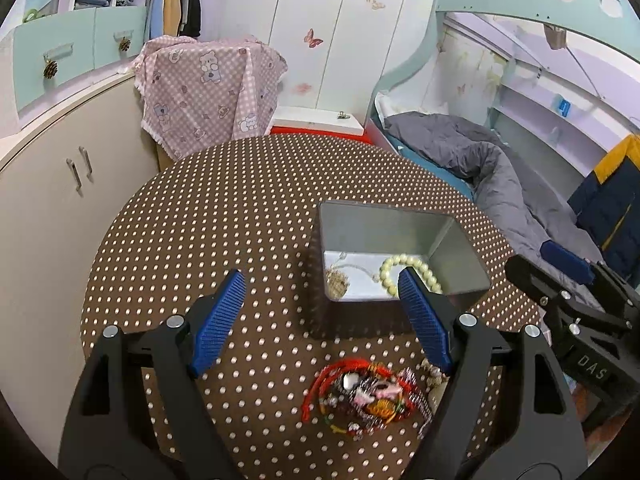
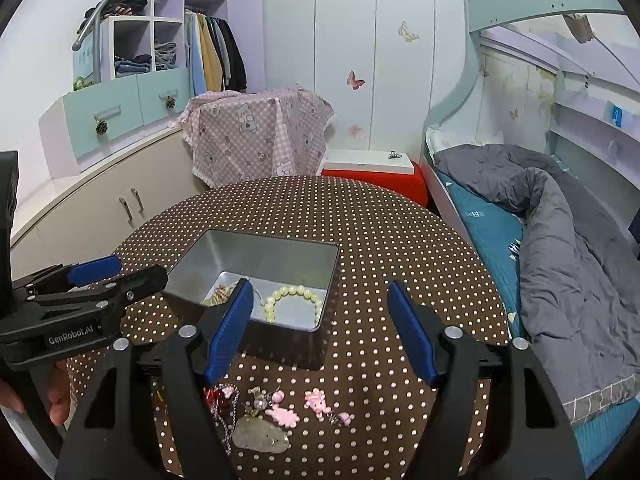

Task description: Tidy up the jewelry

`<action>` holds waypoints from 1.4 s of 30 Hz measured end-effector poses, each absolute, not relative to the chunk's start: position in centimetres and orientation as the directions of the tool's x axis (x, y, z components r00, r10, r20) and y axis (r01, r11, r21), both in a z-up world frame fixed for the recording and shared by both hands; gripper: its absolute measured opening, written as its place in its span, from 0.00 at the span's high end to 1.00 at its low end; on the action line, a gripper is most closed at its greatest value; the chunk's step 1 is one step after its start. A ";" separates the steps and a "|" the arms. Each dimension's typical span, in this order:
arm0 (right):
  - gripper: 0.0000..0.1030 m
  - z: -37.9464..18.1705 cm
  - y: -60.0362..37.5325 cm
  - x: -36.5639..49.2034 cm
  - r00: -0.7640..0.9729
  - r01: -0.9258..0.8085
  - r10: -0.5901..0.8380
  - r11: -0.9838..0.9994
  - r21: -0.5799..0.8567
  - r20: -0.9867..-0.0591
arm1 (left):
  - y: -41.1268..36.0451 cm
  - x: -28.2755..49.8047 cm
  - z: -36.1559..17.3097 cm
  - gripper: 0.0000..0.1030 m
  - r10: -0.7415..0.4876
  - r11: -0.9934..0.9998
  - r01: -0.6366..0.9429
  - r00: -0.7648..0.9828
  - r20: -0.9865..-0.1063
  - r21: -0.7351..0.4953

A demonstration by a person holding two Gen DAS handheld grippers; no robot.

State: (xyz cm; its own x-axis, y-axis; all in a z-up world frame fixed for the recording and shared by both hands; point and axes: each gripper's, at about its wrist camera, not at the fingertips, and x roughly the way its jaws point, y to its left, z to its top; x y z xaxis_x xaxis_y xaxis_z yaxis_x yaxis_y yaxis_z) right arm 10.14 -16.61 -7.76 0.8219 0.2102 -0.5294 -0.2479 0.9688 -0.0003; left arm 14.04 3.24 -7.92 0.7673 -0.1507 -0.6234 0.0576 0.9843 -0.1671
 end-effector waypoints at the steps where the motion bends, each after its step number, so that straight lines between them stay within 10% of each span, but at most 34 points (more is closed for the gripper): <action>1: 0.34 -7.9 -16.6 10.0 0.821 -0.247 0.209 0.969 -0.001 -0.531 | 3.4 13.9 -8.1 0.24 -0.148 0.985 0.055 0.764 -0.628 -0.165; 24: 0.31 -11.0 -15.0 8.8 0.756 -0.272 0.209 0.962 -0.007 -0.620 | 4.4 11.8 -13.4 0.24 -0.158 0.984 0.050 0.676 -0.720 -0.169; 28: 0.31 -11.3 -14.8 8.8 0.749 -0.273 0.206 0.962 -0.011 -0.629 | 4.2 11.8 -14.2 0.44 -0.150 0.986 0.051 0.665 -0.732 -0.156; 42: 0.31 -11.8 -14.1 9.3 0.734 -0.287 0.206 0.958 -0.020 -0.647 | 2.5 10.6 -14.7 0.56 -0.012 0.996 0.076 0.696 -0.718 0.056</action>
